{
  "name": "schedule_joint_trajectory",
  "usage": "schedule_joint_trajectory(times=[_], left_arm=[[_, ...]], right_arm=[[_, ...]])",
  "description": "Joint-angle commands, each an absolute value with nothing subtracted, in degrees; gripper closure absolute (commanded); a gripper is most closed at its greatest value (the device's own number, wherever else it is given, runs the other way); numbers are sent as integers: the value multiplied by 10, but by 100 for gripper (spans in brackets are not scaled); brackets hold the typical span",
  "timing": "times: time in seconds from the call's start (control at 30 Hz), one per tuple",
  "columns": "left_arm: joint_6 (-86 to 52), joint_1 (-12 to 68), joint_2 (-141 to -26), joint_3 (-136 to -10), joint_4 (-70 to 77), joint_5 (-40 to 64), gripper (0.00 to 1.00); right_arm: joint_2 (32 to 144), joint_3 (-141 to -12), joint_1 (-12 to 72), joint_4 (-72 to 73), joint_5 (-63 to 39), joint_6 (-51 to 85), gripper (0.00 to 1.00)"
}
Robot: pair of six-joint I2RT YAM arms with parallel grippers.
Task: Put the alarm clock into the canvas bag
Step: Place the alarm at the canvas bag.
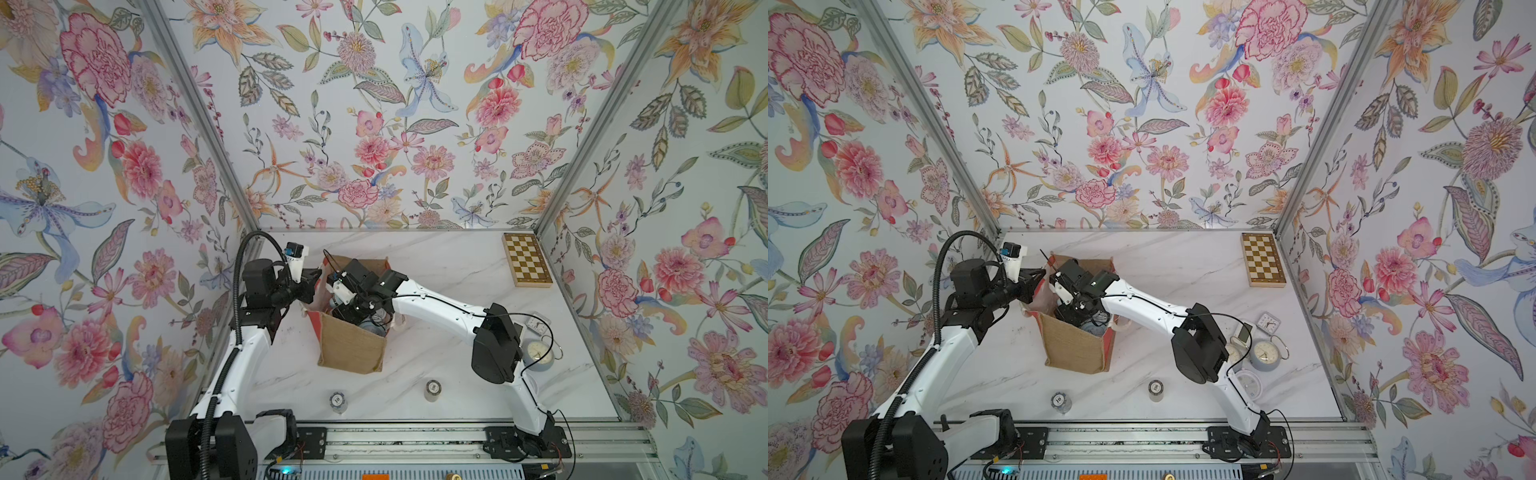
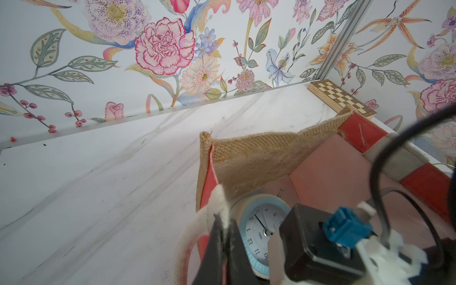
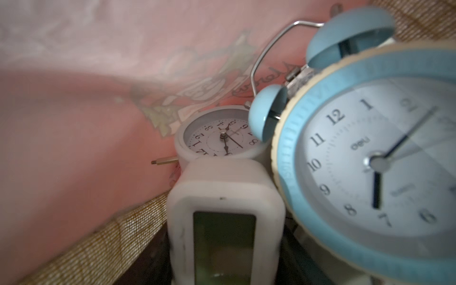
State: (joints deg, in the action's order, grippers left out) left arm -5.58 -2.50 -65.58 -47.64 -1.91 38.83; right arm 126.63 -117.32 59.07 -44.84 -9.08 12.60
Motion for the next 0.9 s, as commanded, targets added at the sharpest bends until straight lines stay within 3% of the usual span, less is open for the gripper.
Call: schedule_joint_trajectory(times=[0.0,0.13,0.37,0.87], left_arm=[[-64,-21,-645,-475,14,410,100],[-65,-21,-647,-475,14,407,100],[-63,-21,-646,-476,12,403,100],[-64,-21,-645,-476,11,403,100]], right_arm=[[1300,-1175,601,-562,-19,90,32],[1280,-1207,604,-563,-54,94,20],[1244,-1258,605,-563,-77,99,9],[1152,-1257,575,-562,22,101,2]])
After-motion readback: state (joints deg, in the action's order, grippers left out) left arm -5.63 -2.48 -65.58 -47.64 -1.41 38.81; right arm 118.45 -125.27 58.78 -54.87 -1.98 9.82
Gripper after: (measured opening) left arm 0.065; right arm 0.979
